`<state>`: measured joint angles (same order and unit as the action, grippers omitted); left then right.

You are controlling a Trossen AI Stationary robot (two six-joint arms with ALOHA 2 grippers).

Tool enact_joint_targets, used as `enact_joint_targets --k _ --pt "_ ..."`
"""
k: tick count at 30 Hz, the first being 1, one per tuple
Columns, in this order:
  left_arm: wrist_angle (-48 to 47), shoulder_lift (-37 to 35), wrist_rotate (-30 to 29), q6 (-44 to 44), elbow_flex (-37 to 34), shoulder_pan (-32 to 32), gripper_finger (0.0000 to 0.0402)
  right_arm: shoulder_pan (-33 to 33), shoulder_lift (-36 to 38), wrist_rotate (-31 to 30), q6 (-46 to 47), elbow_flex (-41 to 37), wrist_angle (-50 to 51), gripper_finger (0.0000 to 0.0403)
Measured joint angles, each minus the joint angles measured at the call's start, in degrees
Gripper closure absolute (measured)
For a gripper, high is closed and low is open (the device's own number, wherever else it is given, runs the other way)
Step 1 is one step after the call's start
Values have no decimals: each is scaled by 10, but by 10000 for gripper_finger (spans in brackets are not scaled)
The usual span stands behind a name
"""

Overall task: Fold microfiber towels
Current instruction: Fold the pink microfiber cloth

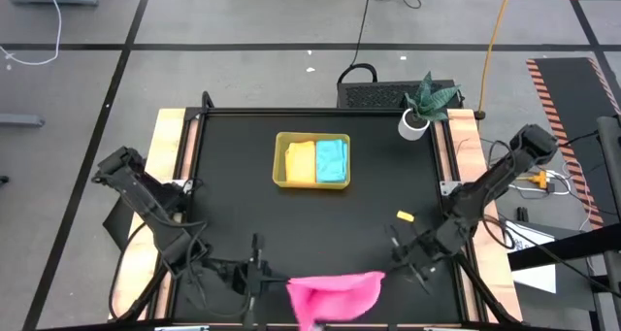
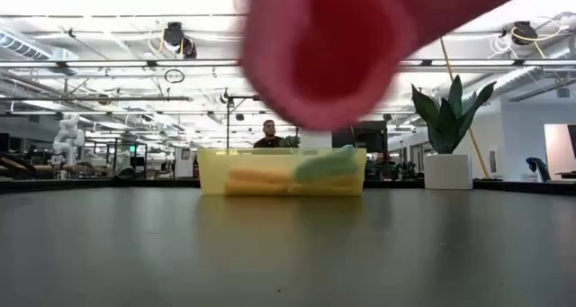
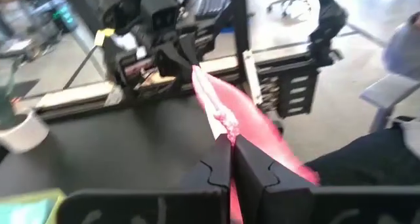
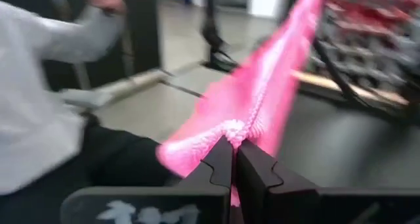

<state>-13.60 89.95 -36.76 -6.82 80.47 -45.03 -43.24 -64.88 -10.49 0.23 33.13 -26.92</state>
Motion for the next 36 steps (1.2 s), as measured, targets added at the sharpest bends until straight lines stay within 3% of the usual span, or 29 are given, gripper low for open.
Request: enact_joint_targets --k 5,9,13,19,23,27,32,36 --pt "-14 1 -49 -80 -69 18 391 17 6 -126 55 -18 83 402" --pt "-13 1 -65 -139 -127 31 384 37 7 -176 90 -28 144 402" --pt "-13 1 -73 -165 -155 40 397 56 18 -180 95 -28 168 402" --pt "-50 1 -115 -148 -157 46 385 100 24 -180 123 -28 222 402" --pt "-117 0 -119 -211 -167 64 390 126 15 -180 139 -42 240 402" --pt "-119 0 -119 -257 -221 84 395 149 -9 -180 110 -60 243 403" --pt "-110 0 -120 -317 -279 111 387 172 -22 -254 73 -61 238 403" --pt "-86 0 -117 -326 -300 126 397 190 -22 -187 65 -60 236 401"
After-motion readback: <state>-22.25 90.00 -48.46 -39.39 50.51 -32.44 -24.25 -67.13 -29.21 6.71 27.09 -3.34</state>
